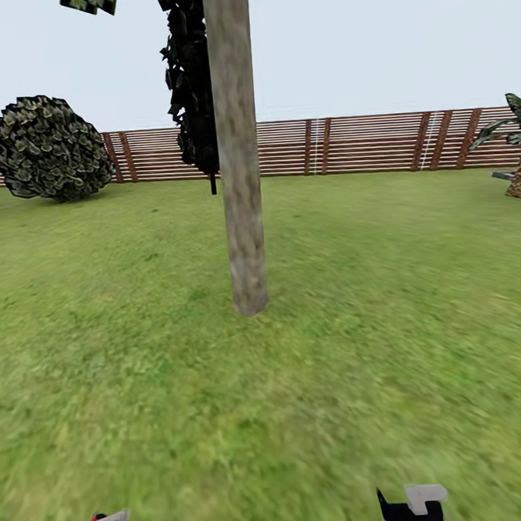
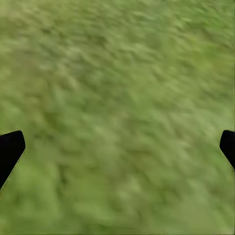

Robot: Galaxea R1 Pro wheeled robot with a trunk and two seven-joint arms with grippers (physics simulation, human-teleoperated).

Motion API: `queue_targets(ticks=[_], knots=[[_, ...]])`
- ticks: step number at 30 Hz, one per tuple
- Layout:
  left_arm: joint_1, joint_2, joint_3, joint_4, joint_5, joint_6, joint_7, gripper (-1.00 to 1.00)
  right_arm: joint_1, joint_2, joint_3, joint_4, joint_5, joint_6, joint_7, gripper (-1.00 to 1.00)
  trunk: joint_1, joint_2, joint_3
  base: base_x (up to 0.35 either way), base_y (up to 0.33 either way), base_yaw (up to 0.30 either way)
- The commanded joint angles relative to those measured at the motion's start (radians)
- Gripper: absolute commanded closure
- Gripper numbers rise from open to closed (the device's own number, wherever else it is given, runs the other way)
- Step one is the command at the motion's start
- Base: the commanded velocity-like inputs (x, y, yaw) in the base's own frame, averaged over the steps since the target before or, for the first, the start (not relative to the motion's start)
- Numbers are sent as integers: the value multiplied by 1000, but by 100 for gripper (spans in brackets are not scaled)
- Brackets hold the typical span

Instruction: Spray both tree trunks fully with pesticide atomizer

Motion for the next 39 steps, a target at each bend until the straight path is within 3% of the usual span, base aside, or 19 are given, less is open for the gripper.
queue_targets(ticks=[1, 39], knots=[[-1, 0, -2, 1, 9, -3, -1, 100, -1, 1, -4, 1, 4, -3, -1, -100, 0, 0, -1, 339, 0, 0], [-1, 0, -2, 0, 9, -4, -1, 100, -1, 1, -4, 1, 4, -3, -1, -100, 0, 0, -1, 339, 0, 0]])
